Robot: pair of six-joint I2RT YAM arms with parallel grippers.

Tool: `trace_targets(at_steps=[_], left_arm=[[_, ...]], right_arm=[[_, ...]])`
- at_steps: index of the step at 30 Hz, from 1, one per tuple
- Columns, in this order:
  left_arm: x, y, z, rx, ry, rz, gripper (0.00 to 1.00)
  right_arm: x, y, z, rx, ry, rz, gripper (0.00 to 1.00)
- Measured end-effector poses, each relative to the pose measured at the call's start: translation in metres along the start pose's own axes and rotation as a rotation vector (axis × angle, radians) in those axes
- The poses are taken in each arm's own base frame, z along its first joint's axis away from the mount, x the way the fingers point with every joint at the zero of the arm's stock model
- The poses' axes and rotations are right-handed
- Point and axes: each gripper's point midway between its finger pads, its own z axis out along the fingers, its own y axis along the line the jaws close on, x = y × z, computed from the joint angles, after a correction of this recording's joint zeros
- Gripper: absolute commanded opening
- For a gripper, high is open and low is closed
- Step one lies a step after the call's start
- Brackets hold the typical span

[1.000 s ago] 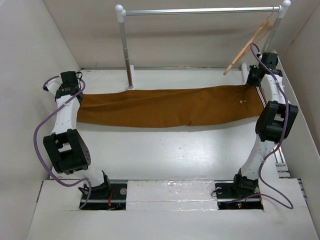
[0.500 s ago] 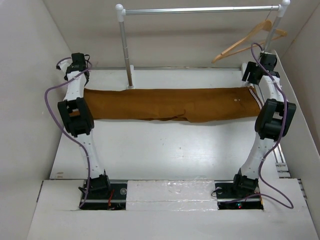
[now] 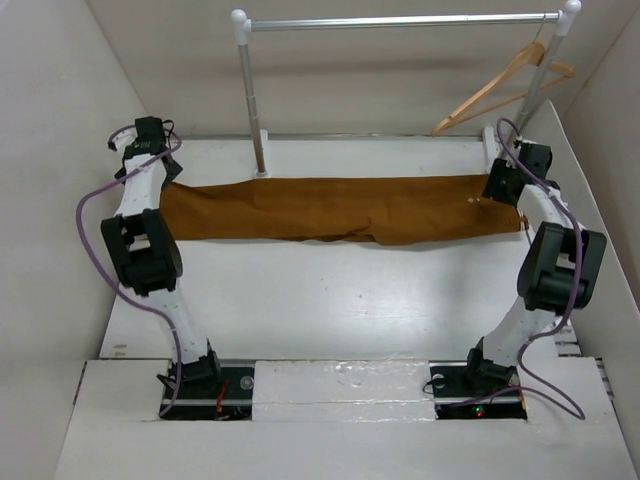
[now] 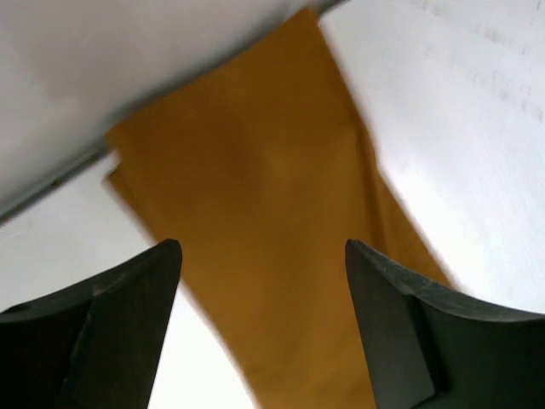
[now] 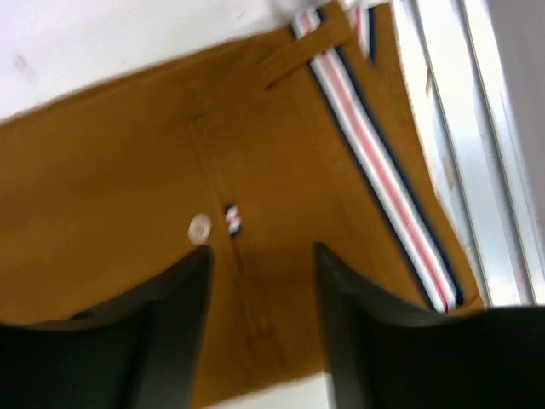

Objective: Place the trousers on the hanger
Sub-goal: Fold the trousers at the center of the board.

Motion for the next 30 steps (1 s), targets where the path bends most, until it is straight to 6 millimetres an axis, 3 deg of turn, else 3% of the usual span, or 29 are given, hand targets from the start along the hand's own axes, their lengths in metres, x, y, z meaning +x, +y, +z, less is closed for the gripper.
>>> trace_targets(at_steps=[1, 2, 4, 7, 8, 11, 14, 17, 26, 30], left_arm=[[0.004, 0.008, -0.012, 0.018, 0.002, -0.012, 0.72], [0.012, 0.017, -0.023, 0.032, 0.012, -0.020, 0.71], [0.036, 0.043, -0.044, 0.061, 0.042, -0.050, 0.70], [0.065, 0.075, -0.049, 0.077, 0.099, -0.104, 0.70], [0.074, 0.083, -0.045, 0.077, 0.125, -0.124, 0.69], [0.100, 0.097, -0.023, 0.063, 0.223, -0.176, 0.67], [0.122, 0.098, 0.000, 0.045, 0.311, -0.206, 0.67], [0.140, 0.094, 0.012, 0.039, 0.367, -0.210, 0.67], [0.132, 0.077, 0.017, 0.091, 0.358, -0.277, 0.64], [0.128, 0.071, 0.020, 0.105, 0.348, -0.289, 0.63]], right_arm=[[0.003, 0.002, -0.006, -0.015, -0.013, 0.004, 0.47], [0.007, 0.003, -0.013, -0.027, -0.016, 0.008, 0.36], [0.016, 0.003, -0.026, -0.044, -0.022, 0.021, 0.36], [0.032, -0.007, -0.036, -0.047, -0.020, 0.055, 0.45], [0.039, -0.011, -0.038, -0.050, -0.018, 0.070, 0.53], [0.063, -0.024, -0.035, -0.065, 0.014, 0.131, 0.63], [0.080, -0.030, -0.029, -0.087, 0.045, 0.177, 0.67], [0.083, -0.027, -0.022, -0.116, 0.045, 0.193, 0.69], [0.088, -0.026, 0.001, -0.177, 0.020, 0.308, 0.70], [0.089, -0.026, -0.001, -0.180, -0.007, 0.351, 0.75]])
